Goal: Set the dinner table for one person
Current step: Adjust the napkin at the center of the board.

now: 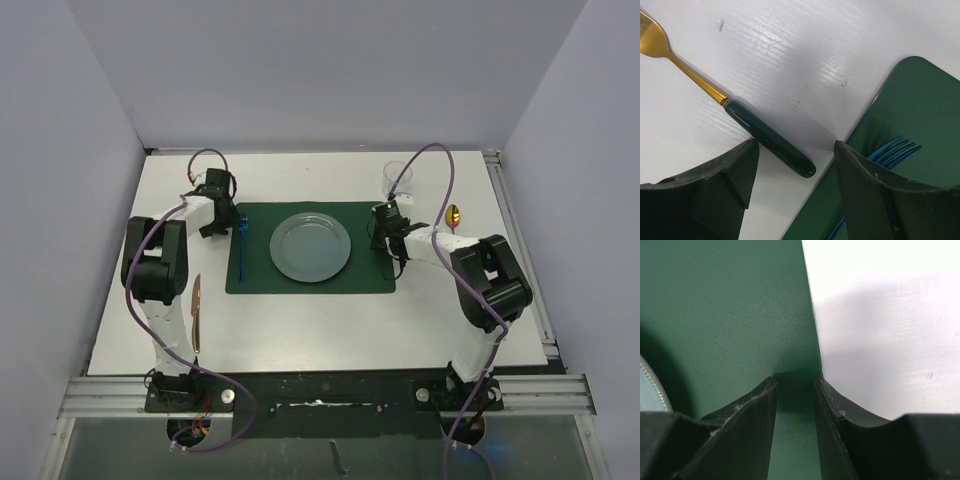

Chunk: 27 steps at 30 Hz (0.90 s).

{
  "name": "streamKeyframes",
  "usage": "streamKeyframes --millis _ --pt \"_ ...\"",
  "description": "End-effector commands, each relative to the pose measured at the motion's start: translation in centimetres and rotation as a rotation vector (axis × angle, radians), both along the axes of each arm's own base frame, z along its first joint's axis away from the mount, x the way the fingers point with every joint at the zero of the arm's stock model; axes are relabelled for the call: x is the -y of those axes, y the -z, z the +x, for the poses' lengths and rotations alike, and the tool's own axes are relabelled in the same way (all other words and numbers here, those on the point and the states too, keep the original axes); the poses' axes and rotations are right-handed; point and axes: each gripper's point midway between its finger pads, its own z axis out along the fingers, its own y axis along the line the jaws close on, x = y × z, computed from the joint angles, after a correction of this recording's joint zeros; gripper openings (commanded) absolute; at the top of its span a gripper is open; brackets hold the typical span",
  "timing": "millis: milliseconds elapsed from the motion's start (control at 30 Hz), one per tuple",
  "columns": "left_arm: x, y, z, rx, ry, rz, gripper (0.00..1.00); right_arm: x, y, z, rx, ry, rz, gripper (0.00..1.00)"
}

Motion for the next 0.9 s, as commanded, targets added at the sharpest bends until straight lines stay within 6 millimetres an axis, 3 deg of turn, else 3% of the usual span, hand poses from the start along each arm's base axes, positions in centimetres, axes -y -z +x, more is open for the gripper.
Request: streamKeyframes --millis 0,333,867 --pt "2.9 5.0 -3.9 -0.192 0.096 -0.049 0.61 0.7 -0.1 0.1 0.006 0.03 -0.001 0.35" --pt "3.3 4.2 -4.3 -0.196 0.108 -0.039 0.6 0.9 -1.2 0.6 0.021 0.029 -0.003 0.35" --pt "4.4 0.8 -4.9 -0.159 0.143 -0.042 0.61 1.6 -2.9 1.8 0.047 0.026 -0.022 0.35"
